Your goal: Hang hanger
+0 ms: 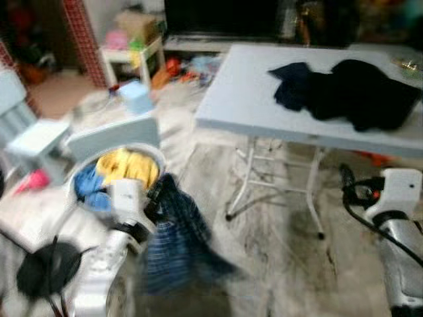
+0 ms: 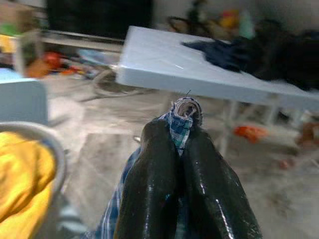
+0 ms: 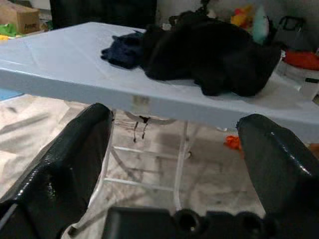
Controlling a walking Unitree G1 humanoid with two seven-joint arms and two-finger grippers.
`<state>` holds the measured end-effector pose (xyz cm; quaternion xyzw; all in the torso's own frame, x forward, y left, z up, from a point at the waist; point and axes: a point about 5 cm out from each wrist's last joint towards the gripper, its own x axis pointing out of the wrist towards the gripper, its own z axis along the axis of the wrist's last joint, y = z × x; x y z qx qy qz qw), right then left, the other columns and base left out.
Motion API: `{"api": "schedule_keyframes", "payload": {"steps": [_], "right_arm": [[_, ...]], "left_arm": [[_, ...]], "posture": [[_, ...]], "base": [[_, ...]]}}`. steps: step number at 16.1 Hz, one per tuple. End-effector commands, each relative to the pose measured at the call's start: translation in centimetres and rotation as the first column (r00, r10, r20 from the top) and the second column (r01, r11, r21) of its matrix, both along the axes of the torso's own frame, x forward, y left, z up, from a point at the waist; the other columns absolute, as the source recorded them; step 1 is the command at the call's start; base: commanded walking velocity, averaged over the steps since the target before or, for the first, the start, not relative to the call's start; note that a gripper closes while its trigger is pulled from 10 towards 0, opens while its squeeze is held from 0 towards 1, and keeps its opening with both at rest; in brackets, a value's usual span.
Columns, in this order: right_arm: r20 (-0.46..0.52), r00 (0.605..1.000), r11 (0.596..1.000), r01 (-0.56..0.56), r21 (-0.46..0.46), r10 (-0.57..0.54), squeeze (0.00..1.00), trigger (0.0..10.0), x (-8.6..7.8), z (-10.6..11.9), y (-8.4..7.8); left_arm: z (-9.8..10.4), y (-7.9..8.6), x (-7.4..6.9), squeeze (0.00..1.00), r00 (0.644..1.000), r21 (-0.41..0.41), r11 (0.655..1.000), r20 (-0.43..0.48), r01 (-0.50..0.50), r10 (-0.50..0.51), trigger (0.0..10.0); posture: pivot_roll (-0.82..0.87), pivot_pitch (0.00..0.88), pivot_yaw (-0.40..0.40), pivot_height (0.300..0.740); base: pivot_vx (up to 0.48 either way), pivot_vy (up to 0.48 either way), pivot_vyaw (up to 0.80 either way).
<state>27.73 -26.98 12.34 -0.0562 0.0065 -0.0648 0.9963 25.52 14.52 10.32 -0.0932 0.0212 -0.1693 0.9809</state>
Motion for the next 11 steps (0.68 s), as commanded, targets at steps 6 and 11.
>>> {"api": "schedule_keyframes", "payload": {"steps": [6, 11], "right_arm": [[0.033, 0.998, 0.999, -0.045, -0.007, 0.045, 0.0, 10.0, 0.87, 0.99, 0.97], [0.031, 0.998, 0.999, -0.051, -0.007, 0.051, 0.0, 10.0, 0.84, 0.93, 1.21]], "left_arm": [[0.33, 0.86, 0.09, 0.0, 1.0, 0.013, 1.0, 0.017, -0.019, 0.019, 10.0], [0.01, 0.53, 0.06, 0.0, 1.0, 0.019, 1.0, 0.0, -0.017, 0.017, 10.0]], "posture": [[-0.14, 0.0, 0.02, 0.74], [-0.15, 0.0, 0.017, 0.74]], "base": [[0.329, 0.349, -0.23], [0.051, 0.057, 0.0]]}}
